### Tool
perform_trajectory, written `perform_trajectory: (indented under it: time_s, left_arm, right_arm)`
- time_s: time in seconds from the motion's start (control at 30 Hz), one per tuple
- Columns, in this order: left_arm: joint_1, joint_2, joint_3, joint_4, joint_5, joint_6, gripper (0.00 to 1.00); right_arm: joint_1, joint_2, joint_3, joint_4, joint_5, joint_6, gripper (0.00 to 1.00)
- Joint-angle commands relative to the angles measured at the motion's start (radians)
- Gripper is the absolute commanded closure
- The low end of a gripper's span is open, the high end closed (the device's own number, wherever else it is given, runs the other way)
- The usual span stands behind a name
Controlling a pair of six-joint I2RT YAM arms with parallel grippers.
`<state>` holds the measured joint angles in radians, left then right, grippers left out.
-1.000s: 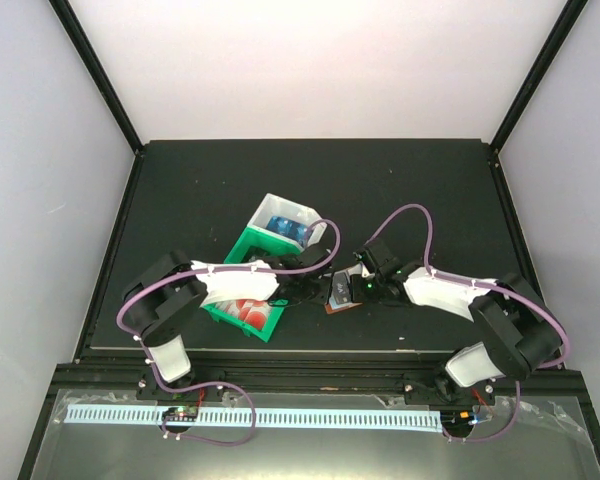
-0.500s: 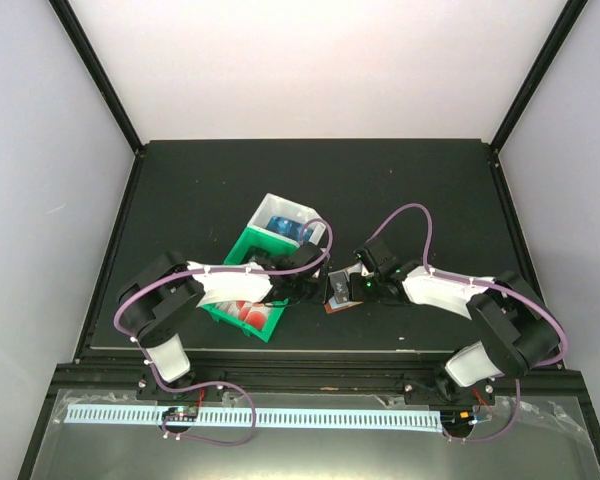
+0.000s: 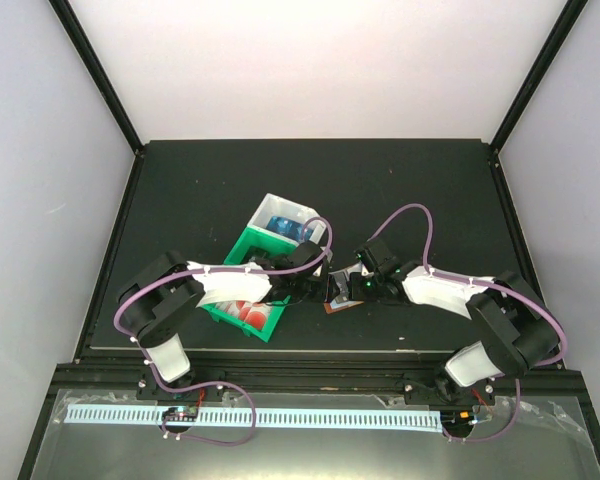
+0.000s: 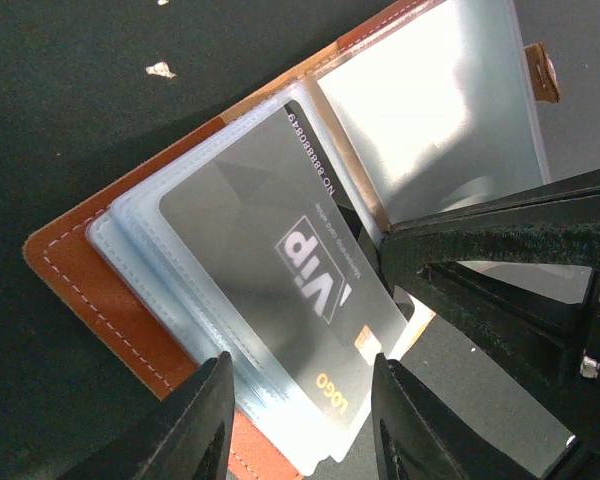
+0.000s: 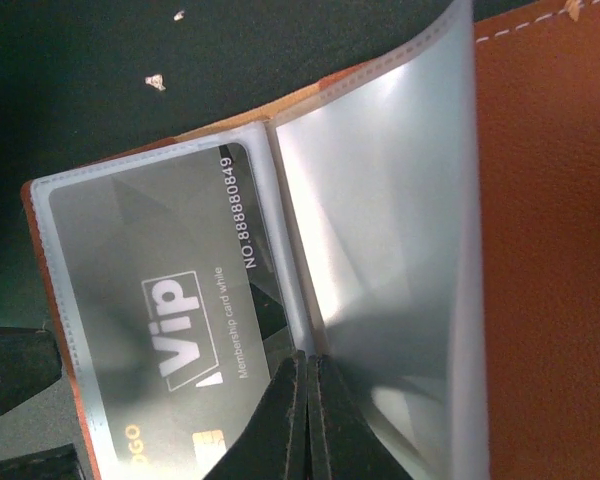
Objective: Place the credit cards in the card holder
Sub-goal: Turn over the card slot in the card holder.
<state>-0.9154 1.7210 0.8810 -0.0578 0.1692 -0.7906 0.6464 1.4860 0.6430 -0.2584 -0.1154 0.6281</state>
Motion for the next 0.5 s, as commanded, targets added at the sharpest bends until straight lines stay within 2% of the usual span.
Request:
perform_trajectory:
  time_s: [0.0, 0.47]
  left_arm:
    - [0.007, 0.006, 0.023, -0.012, -0.004, -0.006, 0.60]
    - [0.007, 0.037, 0.048, 0.007, 0.033, 0.012, 0.61]
  right_arm:
    - [0.006, 0.048, -0.029, -0.011, 0.001, 0.007, 0.98]
    - [0.007, 0.043, -0.033, -0.005, -0.003, 0.010, 0.99]
